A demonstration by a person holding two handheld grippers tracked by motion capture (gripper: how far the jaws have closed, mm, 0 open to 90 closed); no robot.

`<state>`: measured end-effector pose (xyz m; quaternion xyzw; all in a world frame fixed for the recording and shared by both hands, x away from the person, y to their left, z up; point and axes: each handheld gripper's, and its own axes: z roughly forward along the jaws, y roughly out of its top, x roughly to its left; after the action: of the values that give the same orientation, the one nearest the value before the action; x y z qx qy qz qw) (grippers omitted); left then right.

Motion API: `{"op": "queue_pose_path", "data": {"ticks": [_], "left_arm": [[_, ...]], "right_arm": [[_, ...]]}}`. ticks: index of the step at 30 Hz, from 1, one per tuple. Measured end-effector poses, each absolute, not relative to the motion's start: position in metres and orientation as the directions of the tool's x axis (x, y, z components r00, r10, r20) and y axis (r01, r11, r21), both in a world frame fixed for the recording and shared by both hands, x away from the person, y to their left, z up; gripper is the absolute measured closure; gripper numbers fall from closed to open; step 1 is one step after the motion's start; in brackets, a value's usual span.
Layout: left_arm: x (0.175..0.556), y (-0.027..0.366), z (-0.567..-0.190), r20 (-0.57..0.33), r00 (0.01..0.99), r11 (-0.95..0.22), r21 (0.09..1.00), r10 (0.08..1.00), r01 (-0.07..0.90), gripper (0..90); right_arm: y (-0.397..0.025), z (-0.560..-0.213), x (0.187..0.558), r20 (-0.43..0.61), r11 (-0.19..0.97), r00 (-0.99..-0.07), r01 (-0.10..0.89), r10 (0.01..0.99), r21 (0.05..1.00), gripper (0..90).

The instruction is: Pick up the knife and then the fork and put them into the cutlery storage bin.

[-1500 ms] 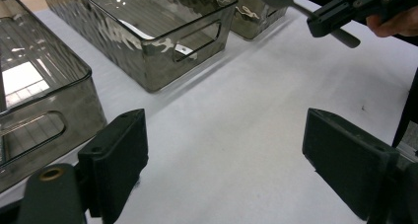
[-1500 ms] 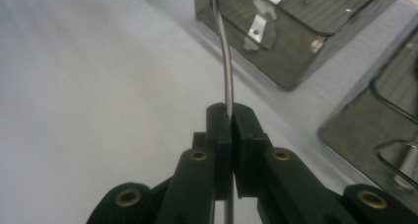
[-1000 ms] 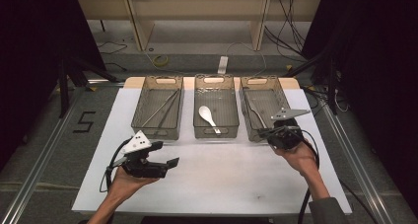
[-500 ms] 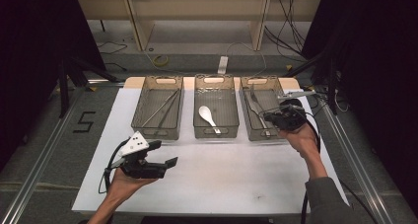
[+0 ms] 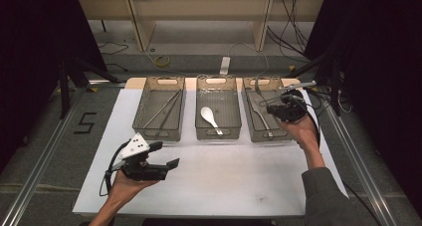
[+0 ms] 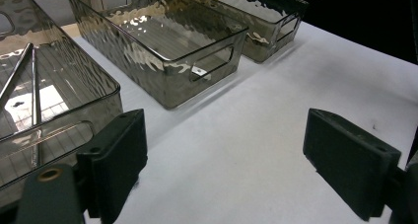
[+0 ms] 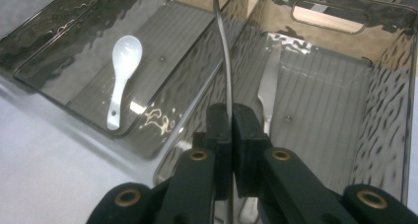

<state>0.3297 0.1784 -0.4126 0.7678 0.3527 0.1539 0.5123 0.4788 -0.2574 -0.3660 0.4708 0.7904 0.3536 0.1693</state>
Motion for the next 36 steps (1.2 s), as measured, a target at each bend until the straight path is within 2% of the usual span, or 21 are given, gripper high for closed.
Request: {"op": "queue_pose_path", "data": {"ticks": [36], "left_arm": [[0.329, 0.179, -0.412, -0.125, 0.708, -0.220, 0.901, 0.695, 0.374, 16.4]], "right_arm": [[-0.249, -0.389, 0.526, 0.071, 0.231, -0.356, 0.734, 0.932, 0.638, 87.4]]}}
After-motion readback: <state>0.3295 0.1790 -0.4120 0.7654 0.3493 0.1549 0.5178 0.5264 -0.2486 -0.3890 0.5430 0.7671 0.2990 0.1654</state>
